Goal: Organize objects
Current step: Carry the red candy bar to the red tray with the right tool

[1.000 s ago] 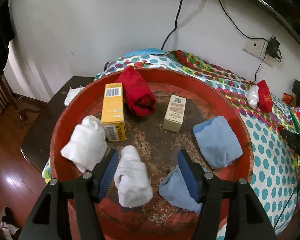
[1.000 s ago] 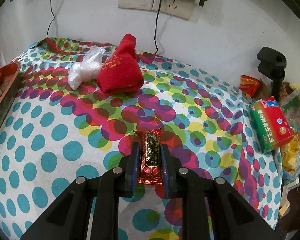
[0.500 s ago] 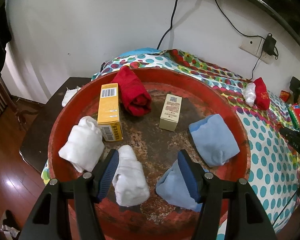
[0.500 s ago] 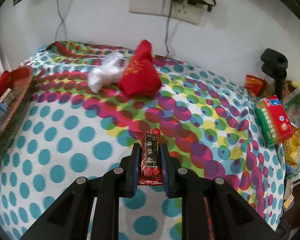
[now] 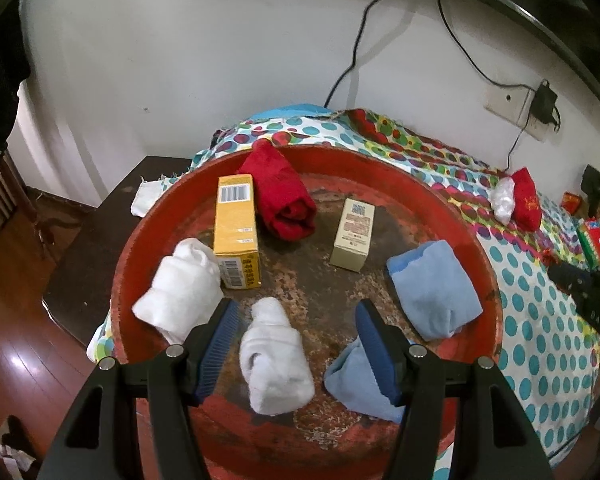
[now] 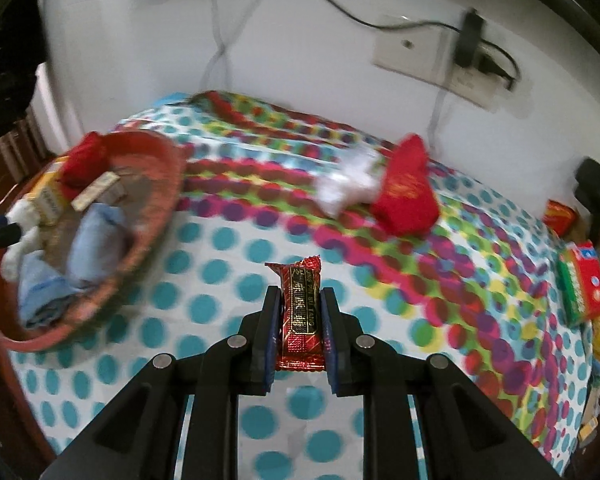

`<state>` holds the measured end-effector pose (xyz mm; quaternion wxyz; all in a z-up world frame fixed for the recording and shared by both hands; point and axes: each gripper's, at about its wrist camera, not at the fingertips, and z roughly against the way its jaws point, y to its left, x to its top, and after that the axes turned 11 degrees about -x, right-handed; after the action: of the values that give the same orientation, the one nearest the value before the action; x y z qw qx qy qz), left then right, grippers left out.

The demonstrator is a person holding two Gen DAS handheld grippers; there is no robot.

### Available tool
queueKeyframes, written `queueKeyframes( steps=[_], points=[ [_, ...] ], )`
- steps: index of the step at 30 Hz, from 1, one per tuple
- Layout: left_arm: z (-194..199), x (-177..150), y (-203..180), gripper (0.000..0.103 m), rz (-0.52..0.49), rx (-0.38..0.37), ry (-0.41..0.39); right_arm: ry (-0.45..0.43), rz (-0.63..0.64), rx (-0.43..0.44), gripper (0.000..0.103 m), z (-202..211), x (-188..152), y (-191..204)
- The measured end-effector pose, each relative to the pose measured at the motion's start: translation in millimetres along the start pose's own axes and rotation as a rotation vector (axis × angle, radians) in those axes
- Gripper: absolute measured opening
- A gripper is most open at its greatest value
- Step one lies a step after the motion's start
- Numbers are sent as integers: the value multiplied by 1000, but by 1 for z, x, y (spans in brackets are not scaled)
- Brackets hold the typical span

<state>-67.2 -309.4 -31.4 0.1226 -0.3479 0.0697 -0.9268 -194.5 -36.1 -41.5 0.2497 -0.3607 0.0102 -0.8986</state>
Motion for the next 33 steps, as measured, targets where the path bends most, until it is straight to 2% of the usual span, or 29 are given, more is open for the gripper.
queueKeyframes(
  steps=[12, 21, 27, 33],
  points=[
    [19, 6, 34, 63, 71, 24, -44, -59, 74, 146, 19, 36, 27, 81],
    [25, 8, 54, 63, 138, 6, -54, -53, 141, 236, 19, 35, 40, 150],
    [22, 7, 56, 63, 151, -7, -44, -43, 193, 258, 19, 30, 41, 186],
    [20, 6, 53, 63, 129, -12, -39, -21, 200, 259, 19, 20, 42, 196]
  ],
)
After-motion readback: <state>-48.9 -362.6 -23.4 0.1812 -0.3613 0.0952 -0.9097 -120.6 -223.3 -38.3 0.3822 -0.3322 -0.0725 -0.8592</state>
